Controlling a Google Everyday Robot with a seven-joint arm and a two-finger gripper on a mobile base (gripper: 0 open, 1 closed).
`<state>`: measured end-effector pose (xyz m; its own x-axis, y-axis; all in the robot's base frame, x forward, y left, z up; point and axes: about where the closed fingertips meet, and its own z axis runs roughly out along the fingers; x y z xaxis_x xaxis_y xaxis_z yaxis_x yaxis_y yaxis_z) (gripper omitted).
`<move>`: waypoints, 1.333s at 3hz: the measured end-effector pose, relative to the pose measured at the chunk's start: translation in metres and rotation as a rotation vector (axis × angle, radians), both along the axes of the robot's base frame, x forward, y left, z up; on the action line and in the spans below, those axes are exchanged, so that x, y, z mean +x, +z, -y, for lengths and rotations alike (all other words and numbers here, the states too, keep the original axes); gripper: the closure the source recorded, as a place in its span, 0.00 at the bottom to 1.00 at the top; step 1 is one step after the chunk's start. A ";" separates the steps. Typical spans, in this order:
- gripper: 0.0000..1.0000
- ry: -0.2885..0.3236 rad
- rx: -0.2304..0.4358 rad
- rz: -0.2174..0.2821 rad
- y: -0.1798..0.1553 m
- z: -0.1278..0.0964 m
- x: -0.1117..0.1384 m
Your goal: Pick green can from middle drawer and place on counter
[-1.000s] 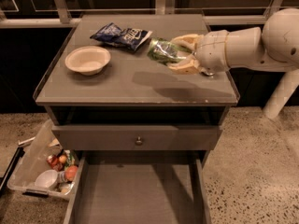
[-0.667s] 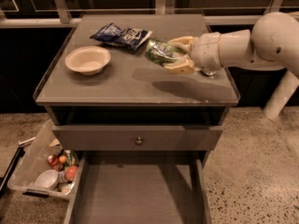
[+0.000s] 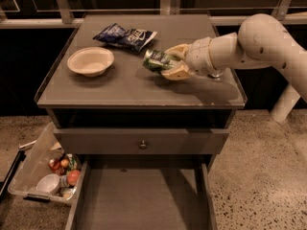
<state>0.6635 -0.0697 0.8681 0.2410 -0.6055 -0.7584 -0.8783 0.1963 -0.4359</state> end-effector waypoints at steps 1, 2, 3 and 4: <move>1.00 -0.031 -0.062 -0.038 -0.009 0.003 0.004; 0.81 -0.051 -0.090 -0.054 -0.012 0.005 0.005; 0.58 -0.051 -0.090 -0.054 -0.012 0.005 0.005; 0.34 -0.051 -0.090 -0.054 -0.012 0.005 0.005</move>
Offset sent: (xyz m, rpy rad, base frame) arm 0.0061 -0.0131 -0.0116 -0.1260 0.0702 -0.0856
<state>0.6685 -0.0743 0.8565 0.1680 -0.6825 -0.7113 -0.8911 0.2035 -0.4057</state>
